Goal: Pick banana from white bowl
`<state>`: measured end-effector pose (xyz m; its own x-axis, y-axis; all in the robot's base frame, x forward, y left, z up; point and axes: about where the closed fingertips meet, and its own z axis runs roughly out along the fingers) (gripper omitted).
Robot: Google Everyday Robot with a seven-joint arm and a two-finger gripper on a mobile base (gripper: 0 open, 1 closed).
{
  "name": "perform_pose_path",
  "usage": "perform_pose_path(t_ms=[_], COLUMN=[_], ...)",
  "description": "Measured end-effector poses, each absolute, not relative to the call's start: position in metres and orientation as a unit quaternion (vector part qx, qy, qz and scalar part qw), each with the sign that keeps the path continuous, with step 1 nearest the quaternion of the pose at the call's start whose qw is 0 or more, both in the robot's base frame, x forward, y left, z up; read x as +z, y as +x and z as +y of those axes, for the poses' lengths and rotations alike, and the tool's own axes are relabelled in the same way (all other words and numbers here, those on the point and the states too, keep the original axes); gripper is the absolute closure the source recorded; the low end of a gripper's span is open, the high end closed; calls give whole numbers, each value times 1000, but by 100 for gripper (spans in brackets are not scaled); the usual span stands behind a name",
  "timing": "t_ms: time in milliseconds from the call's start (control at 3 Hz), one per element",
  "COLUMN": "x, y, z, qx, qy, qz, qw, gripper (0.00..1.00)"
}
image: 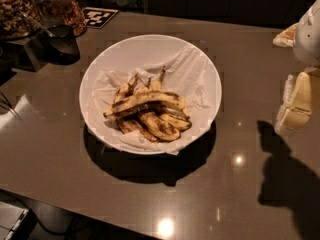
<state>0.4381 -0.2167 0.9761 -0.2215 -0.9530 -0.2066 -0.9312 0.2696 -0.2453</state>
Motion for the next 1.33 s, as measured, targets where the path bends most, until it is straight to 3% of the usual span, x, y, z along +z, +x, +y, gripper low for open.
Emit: perform_pose_path(t_ms=[667,1333], x=[980,979], y=[438,434], z=[-205,-160], qx=[-47,-56], qy=[-613,-665], qz=[776,739], qw=[141,87], gripper=[0,0])
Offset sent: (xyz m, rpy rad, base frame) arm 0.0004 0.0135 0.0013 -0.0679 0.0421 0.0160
